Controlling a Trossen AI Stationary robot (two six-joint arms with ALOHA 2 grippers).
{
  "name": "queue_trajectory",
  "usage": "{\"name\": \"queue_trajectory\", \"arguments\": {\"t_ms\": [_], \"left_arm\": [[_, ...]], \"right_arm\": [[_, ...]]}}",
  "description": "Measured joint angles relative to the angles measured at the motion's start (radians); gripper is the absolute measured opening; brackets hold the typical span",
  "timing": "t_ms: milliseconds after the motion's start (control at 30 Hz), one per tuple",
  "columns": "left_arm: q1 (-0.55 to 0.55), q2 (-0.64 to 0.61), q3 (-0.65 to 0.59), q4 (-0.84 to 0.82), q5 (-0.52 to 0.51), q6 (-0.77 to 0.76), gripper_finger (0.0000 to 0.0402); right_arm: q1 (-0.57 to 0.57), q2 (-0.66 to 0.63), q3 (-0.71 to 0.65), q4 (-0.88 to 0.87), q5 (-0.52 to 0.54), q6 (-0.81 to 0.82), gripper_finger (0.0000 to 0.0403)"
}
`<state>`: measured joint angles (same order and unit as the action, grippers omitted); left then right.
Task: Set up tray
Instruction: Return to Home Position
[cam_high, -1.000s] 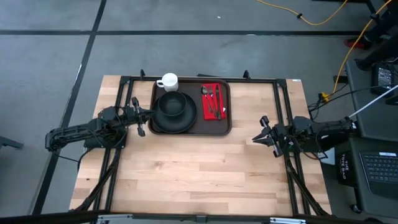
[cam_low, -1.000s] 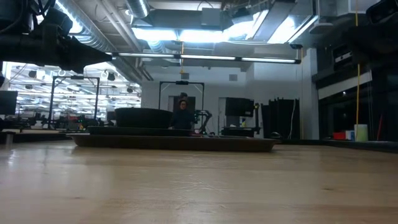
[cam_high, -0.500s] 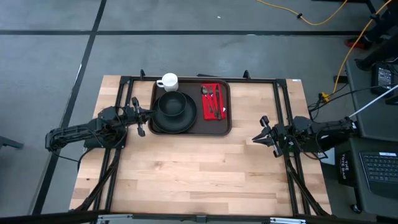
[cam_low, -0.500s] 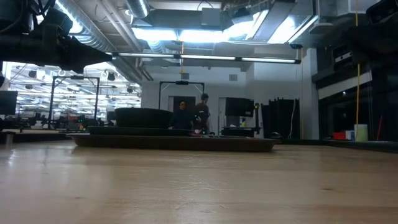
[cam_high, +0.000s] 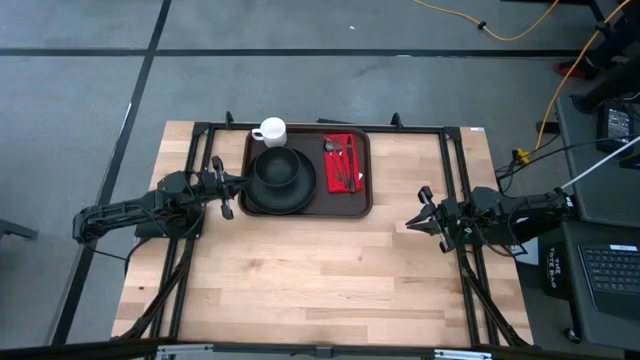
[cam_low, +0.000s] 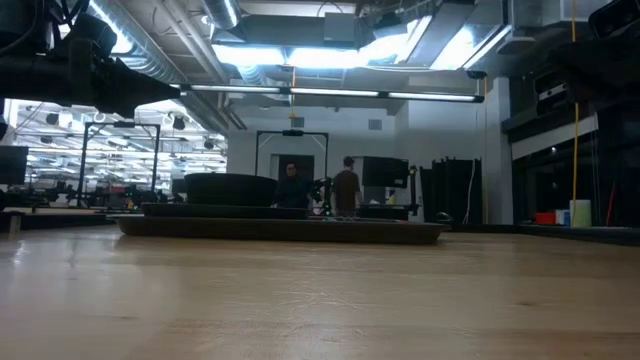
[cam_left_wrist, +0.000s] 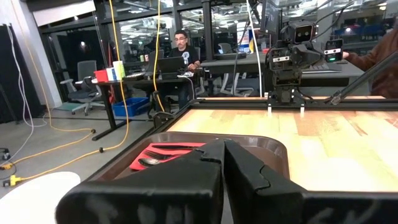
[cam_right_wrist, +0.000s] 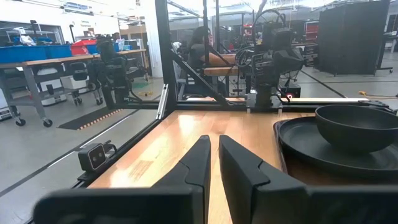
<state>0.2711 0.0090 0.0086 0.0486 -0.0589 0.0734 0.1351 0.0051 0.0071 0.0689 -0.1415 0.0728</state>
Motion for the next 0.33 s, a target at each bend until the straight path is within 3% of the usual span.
{"name": "queue_trajectory", "arguments": {"t_ms": [333], "left_arm": [[0.0,0.0,0.0,0.0,0.0,0.0,0.0004]], "right_arm": [[0.0,0.0,0.0,0.0,0.0,0.0,0.0039]]}}
